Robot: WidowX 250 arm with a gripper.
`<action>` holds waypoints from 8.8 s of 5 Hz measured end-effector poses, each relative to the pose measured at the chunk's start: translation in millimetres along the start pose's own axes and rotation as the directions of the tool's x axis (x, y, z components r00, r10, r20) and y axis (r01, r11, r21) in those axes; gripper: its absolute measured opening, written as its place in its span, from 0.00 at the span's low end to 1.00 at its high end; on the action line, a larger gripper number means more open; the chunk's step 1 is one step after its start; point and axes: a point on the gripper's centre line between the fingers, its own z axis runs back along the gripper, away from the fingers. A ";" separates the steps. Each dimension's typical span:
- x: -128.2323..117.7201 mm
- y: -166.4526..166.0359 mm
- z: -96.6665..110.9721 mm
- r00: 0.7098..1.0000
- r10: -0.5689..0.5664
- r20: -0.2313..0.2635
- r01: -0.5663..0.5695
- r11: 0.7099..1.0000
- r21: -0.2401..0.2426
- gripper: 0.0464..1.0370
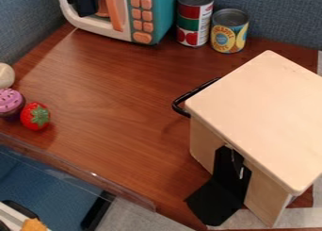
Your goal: Open the drawer
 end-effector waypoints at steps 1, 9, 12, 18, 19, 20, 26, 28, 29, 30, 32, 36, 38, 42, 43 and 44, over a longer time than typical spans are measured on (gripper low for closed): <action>-1.0 -1.0 -12.3 1.000 0.005 -0.019 -0.006 1.000 -0.026 0.96; 87.3 -89.4 -129.5 0.990 0.115 0.075 -0.112 0.993 -0.039 0.96; 89.3 -89.8 -157.2 0.987 0.158 0.009 -0.152 0.965 -0.216 0.91; 73.7 -39.7 -143.5 0.984 0.181 0.003 -0.180 0.981 -0.068 0.09; 71.0 -26.1 -132.5 0.987 0.158 -0.004 -0.158 0.987 -0.042 0.09; 70.4 -22.1 -130.4 0.990 0.140 -0.016 -0.140 0.990 -0.024 0.09; 69.8 -9.2 -131.8 0.991 0.052 -0.126 -0.058 0.997 -0.045 0.09; 67.7 -7.7 -131.0 0.989 0.050 -0.136 -0.055 0.998 -0.037 0.09; 68.2 -6.5 -129.7 0.989 0.048 -0.137 -0.053 0.998 -0.033 0.09; 66.8 -5.4 -129.7 0.989 0.046 -0.144 -0.051 0.998 -0.030 0.09; 67.0 -0.3 -124.4 0.988 0.044 -0.150 -0.046 0.999 -0.013 0.09; 57.7 12.5 -129.8 0.980 0.061 -0.192 -0.066 0.998 -0.021 0.09; 57.2 11.9 -129.0 0.978 0.045 -0.203 -0.050 0.999 -0.019 0.34; 58.6 11.0 -129.6 0.980 0.050 -0.191 -0.056 0.998 -0.026 0.96; 60.4 6.4 -124.2 0.985 0.047 -0.168 -0.055 0.998 -0.043 0.96; 59.3 5.2 -79.8 0.996 0.057 -0.075 -0.058 0.998 -0.002 0.96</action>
